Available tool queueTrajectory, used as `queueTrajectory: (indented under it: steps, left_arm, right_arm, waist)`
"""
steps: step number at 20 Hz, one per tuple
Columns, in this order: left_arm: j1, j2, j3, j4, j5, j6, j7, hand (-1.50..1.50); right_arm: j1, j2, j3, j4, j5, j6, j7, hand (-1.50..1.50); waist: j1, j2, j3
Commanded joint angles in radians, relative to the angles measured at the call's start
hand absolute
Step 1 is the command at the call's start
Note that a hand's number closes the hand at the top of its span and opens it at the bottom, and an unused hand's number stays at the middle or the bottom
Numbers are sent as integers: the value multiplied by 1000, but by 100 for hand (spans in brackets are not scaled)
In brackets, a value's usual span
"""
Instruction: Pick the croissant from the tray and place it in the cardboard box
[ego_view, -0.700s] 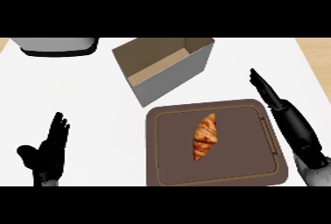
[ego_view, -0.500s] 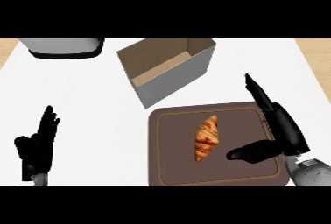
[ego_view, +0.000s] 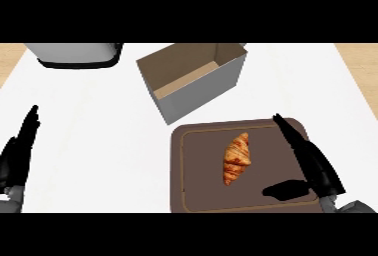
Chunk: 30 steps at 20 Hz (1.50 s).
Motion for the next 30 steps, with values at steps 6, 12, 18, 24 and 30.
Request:
queueTrajectory:
  steps: [6, 12, 18, 24, 30]
  left_arm:
    - [-24, 3, 12, -19, -56, -43, 49, 0]
    - [-54, 11, 22, 27, -43, -77, 37, 0]
    - [-51, -7, 32, 77, -57, -77, -22, 0]
    - [-64, -24, 23, 11, -76, -74, 41, 0]
    - [-85, -42, 74, 77, -94, -93, 26, 0]
  right_arm:
    - [-1, -61, -62, -95, 56, 100, -12, -150]
    - [-136, -215, 5, -97, 102, 391, 208, -150]
    - [-342, -95, 92, -22, 64, 651, 460, -150]
    - [-461, 85, 122, 58, -8, 845, 676, -150]
    - [-473, 193, 125, 259, 153, 835, 593, -150]
  waist:
    - [10, -3, 4]
    - [24, 0, 1]
    - [40, 4, 1]
    - [27, -1, 3]
    - [18, 1, 4]
